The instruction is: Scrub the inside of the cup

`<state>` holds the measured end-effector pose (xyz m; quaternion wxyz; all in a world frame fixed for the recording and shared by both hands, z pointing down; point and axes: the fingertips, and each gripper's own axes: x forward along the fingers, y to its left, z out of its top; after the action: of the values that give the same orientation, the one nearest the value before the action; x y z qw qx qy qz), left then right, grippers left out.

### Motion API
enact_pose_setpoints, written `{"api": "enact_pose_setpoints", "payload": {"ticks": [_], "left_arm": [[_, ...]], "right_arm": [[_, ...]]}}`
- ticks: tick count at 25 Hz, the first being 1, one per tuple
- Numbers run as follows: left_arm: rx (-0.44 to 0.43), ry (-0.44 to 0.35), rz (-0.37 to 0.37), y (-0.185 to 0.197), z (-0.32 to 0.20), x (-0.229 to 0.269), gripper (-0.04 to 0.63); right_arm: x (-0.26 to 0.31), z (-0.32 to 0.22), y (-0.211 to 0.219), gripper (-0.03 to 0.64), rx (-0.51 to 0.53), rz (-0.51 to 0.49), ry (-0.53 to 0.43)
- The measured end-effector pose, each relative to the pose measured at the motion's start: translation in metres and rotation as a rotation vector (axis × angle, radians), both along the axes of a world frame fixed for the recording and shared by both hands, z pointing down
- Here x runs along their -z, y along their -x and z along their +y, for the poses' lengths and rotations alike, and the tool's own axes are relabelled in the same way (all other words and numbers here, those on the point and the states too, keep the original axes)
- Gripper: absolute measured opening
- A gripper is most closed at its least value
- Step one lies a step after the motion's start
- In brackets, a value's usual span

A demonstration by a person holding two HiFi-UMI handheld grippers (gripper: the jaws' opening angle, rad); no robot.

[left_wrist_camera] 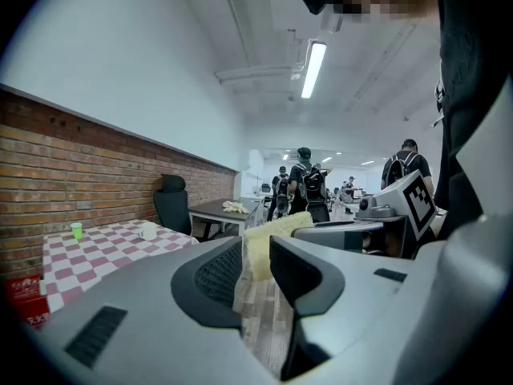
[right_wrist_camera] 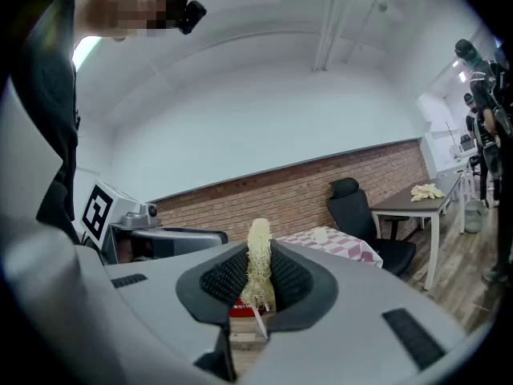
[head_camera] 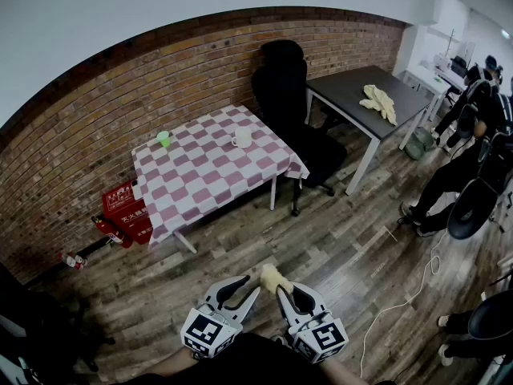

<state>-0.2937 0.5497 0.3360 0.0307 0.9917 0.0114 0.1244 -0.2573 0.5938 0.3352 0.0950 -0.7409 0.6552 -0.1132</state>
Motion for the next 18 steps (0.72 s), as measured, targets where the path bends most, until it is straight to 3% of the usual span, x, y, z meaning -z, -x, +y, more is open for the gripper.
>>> {"api": "enact_pose_setpoints", "payload": {"ticks": [12, 18], "left_arm": [[0.024, -0.013, -0.025, -0.005, 0.016, -0.012, 0.117], [0.055, 0.066, -0.083, -0.012, -0.002, -0.038, 0.117]], "right_arm": [[-0.015, 0.011, -0.004, 0.075, 0.033, -0.022, 0.024], [-0.039, 0.002, -0.022, 0.077, 0.028, -0.115, 0.028]]}}
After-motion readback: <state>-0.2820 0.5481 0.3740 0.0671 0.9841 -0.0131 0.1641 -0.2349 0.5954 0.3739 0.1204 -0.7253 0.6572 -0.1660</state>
